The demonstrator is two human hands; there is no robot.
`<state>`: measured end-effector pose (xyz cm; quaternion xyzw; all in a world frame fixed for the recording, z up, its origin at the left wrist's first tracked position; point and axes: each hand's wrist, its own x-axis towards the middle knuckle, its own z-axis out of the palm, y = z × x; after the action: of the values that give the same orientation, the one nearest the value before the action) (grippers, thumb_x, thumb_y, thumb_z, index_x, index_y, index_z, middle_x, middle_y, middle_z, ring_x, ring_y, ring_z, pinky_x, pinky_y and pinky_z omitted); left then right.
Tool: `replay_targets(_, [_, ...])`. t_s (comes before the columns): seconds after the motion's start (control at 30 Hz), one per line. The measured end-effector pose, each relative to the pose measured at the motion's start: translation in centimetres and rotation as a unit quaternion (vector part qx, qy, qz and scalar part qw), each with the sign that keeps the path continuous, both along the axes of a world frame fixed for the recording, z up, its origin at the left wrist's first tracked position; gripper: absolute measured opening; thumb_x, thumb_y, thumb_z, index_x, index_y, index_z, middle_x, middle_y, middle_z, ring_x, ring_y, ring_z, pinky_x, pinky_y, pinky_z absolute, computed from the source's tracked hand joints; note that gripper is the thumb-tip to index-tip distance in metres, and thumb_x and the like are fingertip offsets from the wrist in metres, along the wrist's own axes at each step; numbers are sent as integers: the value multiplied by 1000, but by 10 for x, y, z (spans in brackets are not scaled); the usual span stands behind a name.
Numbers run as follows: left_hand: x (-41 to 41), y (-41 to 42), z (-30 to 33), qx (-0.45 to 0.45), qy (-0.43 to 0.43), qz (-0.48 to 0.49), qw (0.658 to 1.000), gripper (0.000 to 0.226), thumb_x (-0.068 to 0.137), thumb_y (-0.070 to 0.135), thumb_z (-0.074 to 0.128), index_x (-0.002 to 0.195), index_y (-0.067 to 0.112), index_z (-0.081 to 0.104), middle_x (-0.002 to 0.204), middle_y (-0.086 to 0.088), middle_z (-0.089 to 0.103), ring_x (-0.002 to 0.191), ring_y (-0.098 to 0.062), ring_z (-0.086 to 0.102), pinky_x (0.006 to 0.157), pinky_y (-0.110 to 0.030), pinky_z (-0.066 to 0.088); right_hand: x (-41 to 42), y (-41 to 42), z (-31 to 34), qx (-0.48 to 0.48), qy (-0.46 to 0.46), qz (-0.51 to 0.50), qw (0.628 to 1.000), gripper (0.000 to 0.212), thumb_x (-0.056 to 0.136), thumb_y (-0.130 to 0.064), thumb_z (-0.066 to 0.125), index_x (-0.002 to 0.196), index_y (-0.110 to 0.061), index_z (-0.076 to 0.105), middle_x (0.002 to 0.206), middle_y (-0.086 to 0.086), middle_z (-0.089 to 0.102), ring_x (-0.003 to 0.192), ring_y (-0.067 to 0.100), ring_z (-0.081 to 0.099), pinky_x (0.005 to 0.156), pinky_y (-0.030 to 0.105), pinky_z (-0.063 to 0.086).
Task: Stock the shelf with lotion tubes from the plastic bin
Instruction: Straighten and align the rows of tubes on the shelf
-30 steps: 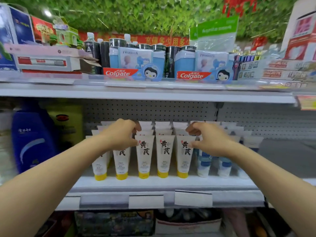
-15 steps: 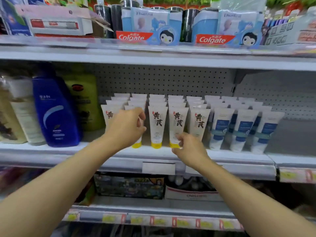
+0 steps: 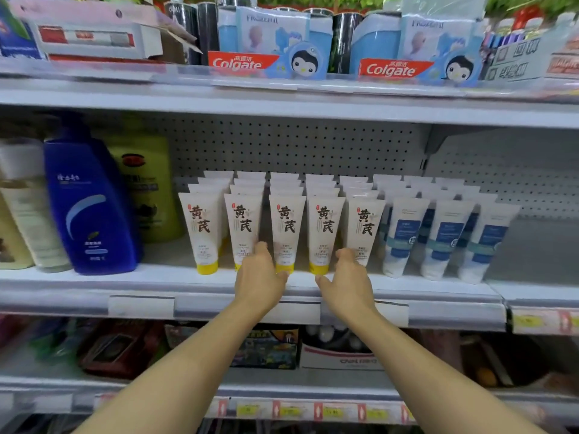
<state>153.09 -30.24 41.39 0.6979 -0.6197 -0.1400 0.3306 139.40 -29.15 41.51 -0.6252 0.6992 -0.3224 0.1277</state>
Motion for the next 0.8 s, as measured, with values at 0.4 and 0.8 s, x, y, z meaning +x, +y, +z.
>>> replay_targets(0.4, [-12, -29, -1, -13, 44, 10, 999, 37, 83, 24, 65, 110, 10, 44, 117, -14, 62, 106, -36, 59, 86, -41, 51, -16, 0, -5, -11, 40, -6, 999, 41, 86, -26, 64, 121, -17, 45, 122, 3, 55, 119, 21, 45, 92, 33, 45])
replay_targets(0.8, [-10, -20, 2, -4, 51, 6, 999, 40, 84, 23, 64, 115, 8, 43, 122, -14, 59, 110, -34, 57, 88, -39, 48, -14, -1, -5, 0, 29, -2, 1000, 42, 86, -27, 64, 122, -16, 44, 125, 5, 53, 120, 22, 46, 94, 34, 45])
